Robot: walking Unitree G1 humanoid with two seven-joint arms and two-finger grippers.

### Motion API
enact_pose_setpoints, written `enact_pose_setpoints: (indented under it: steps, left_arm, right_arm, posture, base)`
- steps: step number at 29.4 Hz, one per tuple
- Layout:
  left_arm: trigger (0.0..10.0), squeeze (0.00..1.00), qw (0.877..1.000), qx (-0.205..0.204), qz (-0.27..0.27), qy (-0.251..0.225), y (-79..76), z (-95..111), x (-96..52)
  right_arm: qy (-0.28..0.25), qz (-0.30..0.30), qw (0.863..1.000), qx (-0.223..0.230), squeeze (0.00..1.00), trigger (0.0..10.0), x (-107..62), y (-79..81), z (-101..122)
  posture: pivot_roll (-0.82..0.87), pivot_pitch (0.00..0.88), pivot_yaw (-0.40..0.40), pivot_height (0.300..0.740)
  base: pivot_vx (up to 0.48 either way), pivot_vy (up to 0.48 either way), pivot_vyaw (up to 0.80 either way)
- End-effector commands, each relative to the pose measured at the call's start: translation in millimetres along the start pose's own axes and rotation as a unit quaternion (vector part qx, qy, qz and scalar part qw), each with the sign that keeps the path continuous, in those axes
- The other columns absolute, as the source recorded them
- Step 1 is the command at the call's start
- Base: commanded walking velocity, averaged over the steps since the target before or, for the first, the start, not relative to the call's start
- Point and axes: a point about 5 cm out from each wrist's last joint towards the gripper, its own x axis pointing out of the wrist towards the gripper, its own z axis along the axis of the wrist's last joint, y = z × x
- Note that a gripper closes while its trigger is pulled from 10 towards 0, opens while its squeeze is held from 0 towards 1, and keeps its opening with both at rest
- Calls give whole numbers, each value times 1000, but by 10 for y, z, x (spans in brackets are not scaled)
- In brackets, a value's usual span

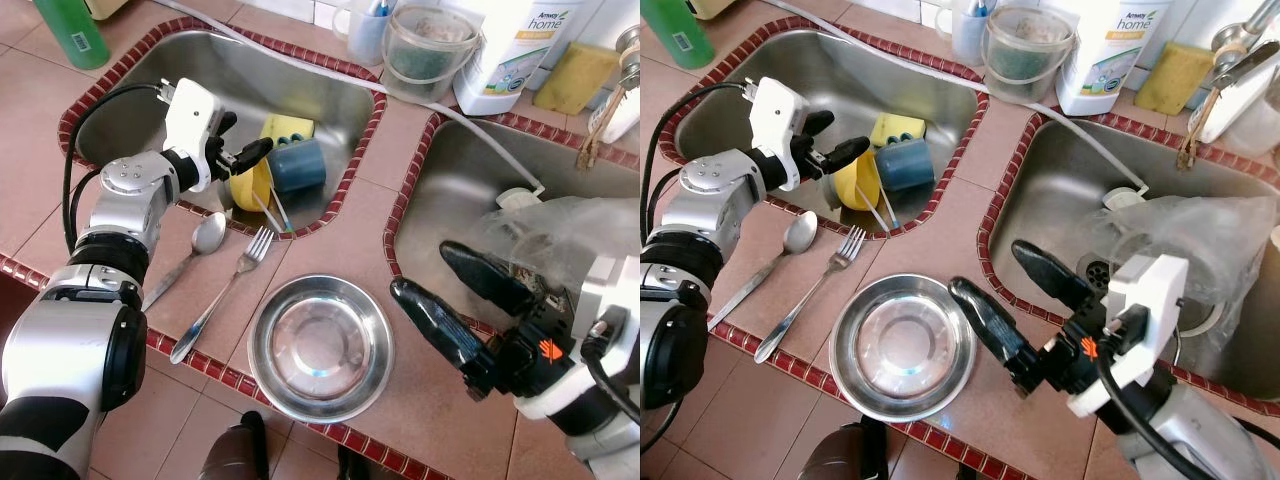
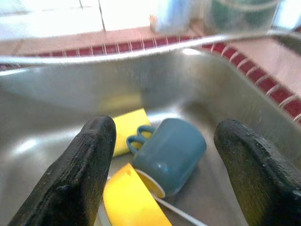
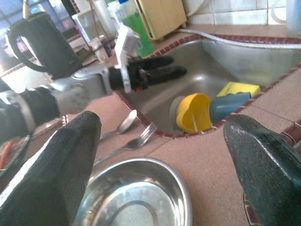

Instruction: Kitchen organization

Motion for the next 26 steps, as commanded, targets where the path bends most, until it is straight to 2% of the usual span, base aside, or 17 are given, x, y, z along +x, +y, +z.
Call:
enact_pose_setpoints:
  steps: [1, 6, 7, 9, 10, 11, 12, 13, 14, 19, 26]
  left_arm:
    - [10000, 1000, 1000, 2, -4, -8, 0, 40, 3]
    - [10000, 1000, 999, -11, 3, -30, -9, 70, 0]
    - [10000, 1000, 999, -19, 14, -40, -5, 73, -12]
    - [10000, 1000, 998, -26, 24, -48, -1, 75, -16]
    - [10000, 894, 998, -35, 26, -54, -7, 86, -14]
    - [10000, 616, 997, -34, 27, -62, -23, 99, -16]
    - [10000, 224, 997, -37, 28, -64, -27, 101, -18]
    - [10000, 165, 997, -40, 29, -65, -32, 102, -18]
    - [10000, 0, 996, -43, 27, -69, -44, 108, -22]
    - [10000, 0, 996, -43, 23, -79, -137, 116, -39]
    - [10000, 0, 994, -55, 45, -85, -207, 93, -87]
  right_arm:
    - [5, 5, 1000, -2, 0, 10000, 4, 6, -27]
    - [0, -2, 1000, -15, 0, 10000, 62, -62, -65]
    - [-4, -17, 999, -31, 0, 10000, 86, -124, -77]
    - [-6, -32, 998, -47, 0, 10000, 113, -192, -91]
    - [-13, -45, 998, -52, 0, 10000, 136, -247, -99]
    - [-22, -56, 996, -58, 0, 10000, 165, -295, -99]
    - [-26, -61, 996, -61, 0, 10000, 180, -313, -97]
    - [-30, -64, 996, -62, 0, 10000, 195, -330, -96]
    - [-34, -67, 995, -62, 0, 10000, 210, -345, -97]
    - [-54, -80, 993, -71, 0, 10000, 293, -410, -109]
    - [-70, -96, 989, -92, 0, 10000, 381, -468, -109]
  posture:
    - [-87, 193, -2, 731]
    - [-88, 157, 4, 731]
    - [-80, 124, 14, 731]
    - [-77, 111, 19, 731]
    - [-74, 106, 21, 731]
    - [-68, 92, 26, 731]
    - [-67, 87, 29, 731]
    - [-65, 81, 31, 731]
    - [-62, 75, 33, 731]
    - [-53, 50, 37, 731]
    - [-48, 30, 37, 731]
  base:
    - [0, 0, 0]
    - [0, 0, 0]
    - [0, 0, 0]
    - [0, 0, 0]
    - [0, 0, 0]
    - [0, 0, 0]
    - [0, 0, 0]
    - [0, 0, 0]
    - [0, 0, 0]
    - [0, 0, 0]
    - [0, 0, 0]
